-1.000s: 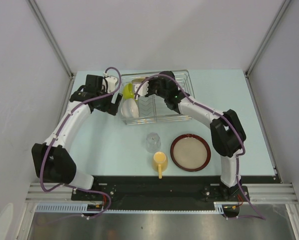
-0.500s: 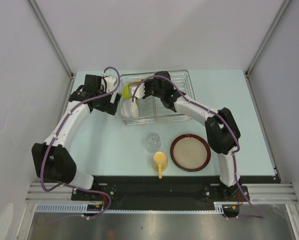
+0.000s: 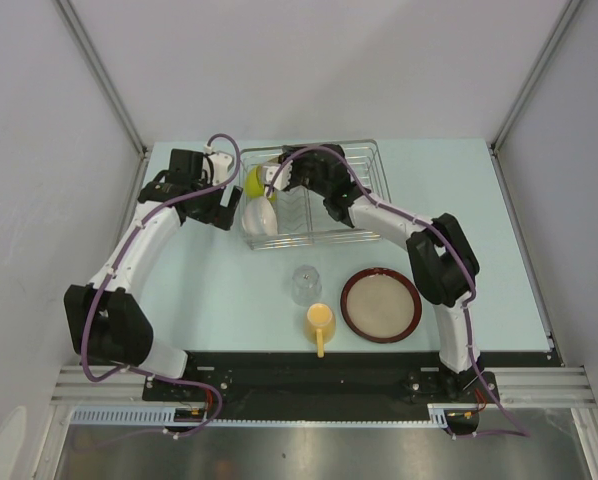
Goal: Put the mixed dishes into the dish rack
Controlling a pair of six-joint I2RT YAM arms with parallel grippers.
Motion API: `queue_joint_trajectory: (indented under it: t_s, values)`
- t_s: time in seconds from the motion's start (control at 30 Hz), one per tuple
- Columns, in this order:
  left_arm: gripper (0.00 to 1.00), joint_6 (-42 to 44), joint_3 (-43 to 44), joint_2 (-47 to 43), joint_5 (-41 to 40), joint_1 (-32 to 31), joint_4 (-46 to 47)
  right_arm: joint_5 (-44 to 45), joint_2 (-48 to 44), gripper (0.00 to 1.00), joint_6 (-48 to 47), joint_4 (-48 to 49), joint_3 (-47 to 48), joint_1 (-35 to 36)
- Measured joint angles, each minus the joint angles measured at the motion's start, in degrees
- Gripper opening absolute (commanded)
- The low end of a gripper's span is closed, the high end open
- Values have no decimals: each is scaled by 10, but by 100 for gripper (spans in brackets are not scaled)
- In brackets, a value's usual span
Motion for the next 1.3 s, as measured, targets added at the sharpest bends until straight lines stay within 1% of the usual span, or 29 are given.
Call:
queue_joint_trajectory:
  t_s: [0.1,0.27,0.3,0.37,0.4,0.47,0.53,0.57,0.6,0.77,0.87,0.93,0.97,1.03,1.07,1.1,1.13,1.17,1.2,1.3]
  values:
    - [100,0,0,0,0,0,0,4,0,49,12,28,-7,2]
    - [100,0,0,2,-2,0,0,17,0,53,33,68,-17,9]
    - [100,0,0,2,-2,0,0,22,0,55,37,75,-20,12]
    - [100,0,0,2,-2,0,0,32,-2,64,42,82,-29,16]
    - [100,0,0,2,-2,0,0,40,-5,72,46,83,-38,18]
    - [100,0,0,2,-2,0,0,56,-18,77,57,76,-60,23]
    - [99,0,0,2,-3,0,0,78,-40,89,73,55,-78,27]
    - [100,0,0,2,-3,0,0,92,-54,92,88,38,-83,29]
    - [100,0,0,2,-3,0,0,104,-72,100,104,18,-86,30]
    - [100,0,2,2,-3,0,-1,174,-182,100,214,-66,-85,37]
    - [100,1,10,2,-3,0,-6,233,-240,100,358,-162,-40,29]
    - [100,3,28,2,-3,0,-16,222,-272,100,492,-243,-3,-9]
    - [100,6,43,2,-3,-2,-22,189,-301,100,566,-263,-18,-47]
    - [100,12,73,2,-10,-11,-31,140,-370,100,691,-300,-84,-151]
    - [100,14,91,2,-16,-23,-37,129,-408,100,752,-324,-132,-212]
    - [100,19,117,2,-22,-38,-43,133,-443,100,809,-350,-183,-272]
    - [100,22,127,2,-23,-59,-44,148,-472,100,853,-376,-224,-308]
    - [100,24,140,2,-27,-82,-47,169,-504,100,903,-416,-271,-330]
    - [100,27,160,5,-37,-115,-53,188,-534,100,948,-462,-313,-336]
    - [100,37,191,20,-50,-205,-57,240,-610,100,1064,-585,-390,-309]
